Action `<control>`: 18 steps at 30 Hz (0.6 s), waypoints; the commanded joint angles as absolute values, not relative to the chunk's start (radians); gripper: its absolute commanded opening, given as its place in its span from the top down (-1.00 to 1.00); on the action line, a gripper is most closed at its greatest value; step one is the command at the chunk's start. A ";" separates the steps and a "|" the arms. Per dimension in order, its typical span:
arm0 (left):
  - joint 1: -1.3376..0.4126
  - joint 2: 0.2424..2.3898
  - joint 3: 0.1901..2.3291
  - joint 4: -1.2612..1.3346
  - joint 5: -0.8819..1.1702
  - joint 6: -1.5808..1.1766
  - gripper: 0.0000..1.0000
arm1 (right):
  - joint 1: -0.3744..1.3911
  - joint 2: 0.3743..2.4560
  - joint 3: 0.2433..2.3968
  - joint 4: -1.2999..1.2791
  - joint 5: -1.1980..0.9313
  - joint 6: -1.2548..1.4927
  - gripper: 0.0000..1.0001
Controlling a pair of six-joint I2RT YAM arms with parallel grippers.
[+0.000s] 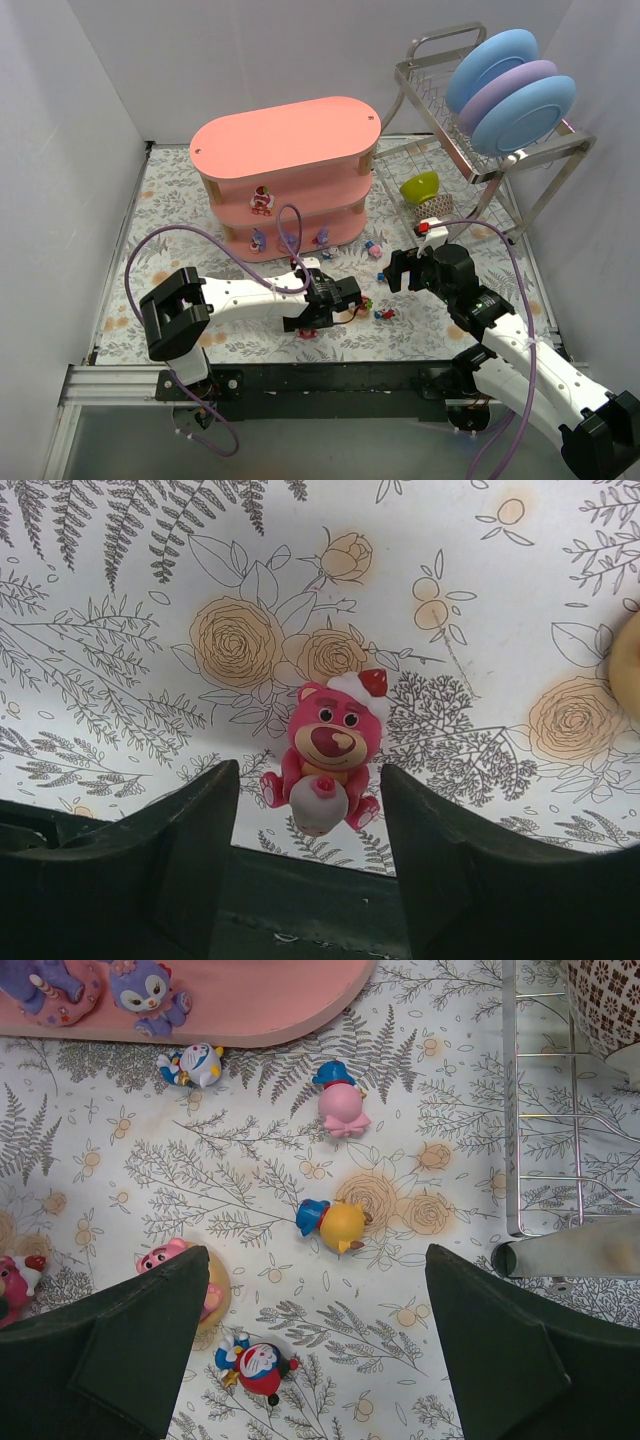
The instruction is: Place and organize the plastic toys onto the shelf
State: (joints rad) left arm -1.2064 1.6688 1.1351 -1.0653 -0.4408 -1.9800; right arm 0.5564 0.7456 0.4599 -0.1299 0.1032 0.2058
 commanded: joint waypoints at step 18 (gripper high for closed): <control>-1.166 1.563 1.045 -0.923 -0.364 -1.937 0.08 | 0.554 0.733 0.456 -0.086 0.106 0.203 -0.92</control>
